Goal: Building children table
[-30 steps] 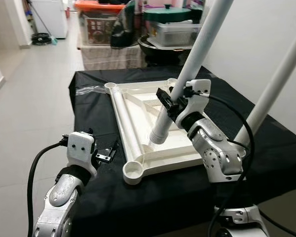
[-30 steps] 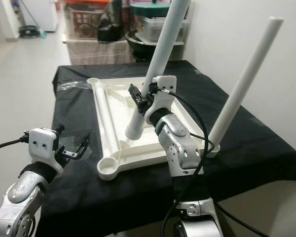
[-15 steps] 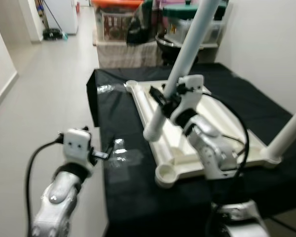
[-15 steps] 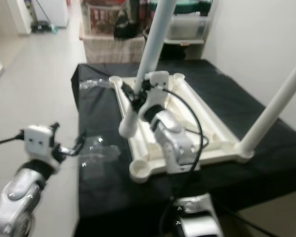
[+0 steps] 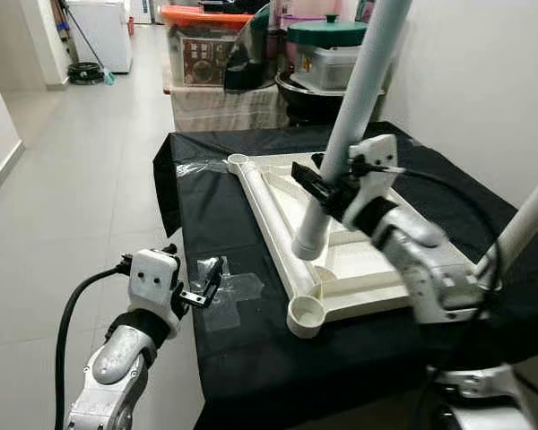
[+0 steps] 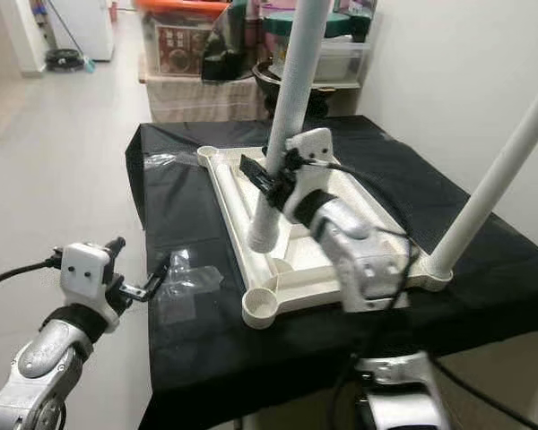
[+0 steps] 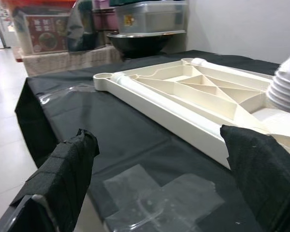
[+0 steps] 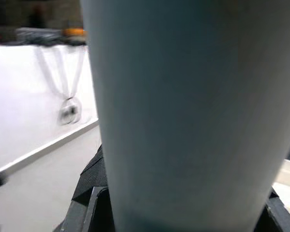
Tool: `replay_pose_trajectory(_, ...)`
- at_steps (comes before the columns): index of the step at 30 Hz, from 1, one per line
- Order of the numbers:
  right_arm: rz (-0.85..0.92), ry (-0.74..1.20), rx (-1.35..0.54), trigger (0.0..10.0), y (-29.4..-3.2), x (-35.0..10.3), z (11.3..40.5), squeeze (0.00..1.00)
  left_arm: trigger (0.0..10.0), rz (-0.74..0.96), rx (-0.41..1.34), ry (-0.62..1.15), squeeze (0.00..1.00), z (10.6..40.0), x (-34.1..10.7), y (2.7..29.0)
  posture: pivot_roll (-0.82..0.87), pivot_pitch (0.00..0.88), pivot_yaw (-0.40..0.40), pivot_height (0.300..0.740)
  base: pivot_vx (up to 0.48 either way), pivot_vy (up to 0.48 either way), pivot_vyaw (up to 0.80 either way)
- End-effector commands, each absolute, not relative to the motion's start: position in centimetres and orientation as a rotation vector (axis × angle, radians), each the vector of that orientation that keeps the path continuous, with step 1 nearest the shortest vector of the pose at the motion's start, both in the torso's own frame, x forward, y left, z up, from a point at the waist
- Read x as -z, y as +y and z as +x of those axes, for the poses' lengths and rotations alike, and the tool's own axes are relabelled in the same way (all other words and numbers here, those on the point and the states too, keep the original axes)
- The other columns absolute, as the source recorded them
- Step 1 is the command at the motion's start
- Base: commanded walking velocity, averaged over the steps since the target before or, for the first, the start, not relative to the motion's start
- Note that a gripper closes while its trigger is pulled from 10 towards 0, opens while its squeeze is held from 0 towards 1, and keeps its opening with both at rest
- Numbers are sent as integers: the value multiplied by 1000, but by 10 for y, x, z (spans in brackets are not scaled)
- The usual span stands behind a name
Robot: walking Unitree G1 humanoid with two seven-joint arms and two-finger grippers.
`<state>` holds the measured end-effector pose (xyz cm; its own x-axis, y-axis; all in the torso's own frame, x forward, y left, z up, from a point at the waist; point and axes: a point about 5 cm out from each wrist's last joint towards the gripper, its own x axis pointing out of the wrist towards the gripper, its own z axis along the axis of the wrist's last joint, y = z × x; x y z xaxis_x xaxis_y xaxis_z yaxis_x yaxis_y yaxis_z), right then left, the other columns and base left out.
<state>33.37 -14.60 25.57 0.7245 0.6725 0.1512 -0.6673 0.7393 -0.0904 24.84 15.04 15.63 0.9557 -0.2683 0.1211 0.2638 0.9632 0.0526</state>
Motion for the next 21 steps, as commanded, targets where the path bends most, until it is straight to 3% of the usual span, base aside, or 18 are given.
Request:
replay_pose_trajectory(1, -32, -177, -798, 10000, -146, -256, 330, 0, 10000, 29, 285, -113, 0, 248, -154, 149, 106, 0, -82, 740, 0, 0, 0)
replay_pose_trajectory(9, 11, -82, -1011, 10000, -139, -240, 314, 0, 10000, 30, 284, -103, 0, 247, -152, 152, 111, 0, -85, 740, 0, 0, 0)
replay_pose_trajectory(21, 8, -16, -1107, 10000, -135, -223, 306, 0, 10000, 28, 284, -98, 0, 247, -151, 153, 117, 0, -87, 740, 0, 0, 0)
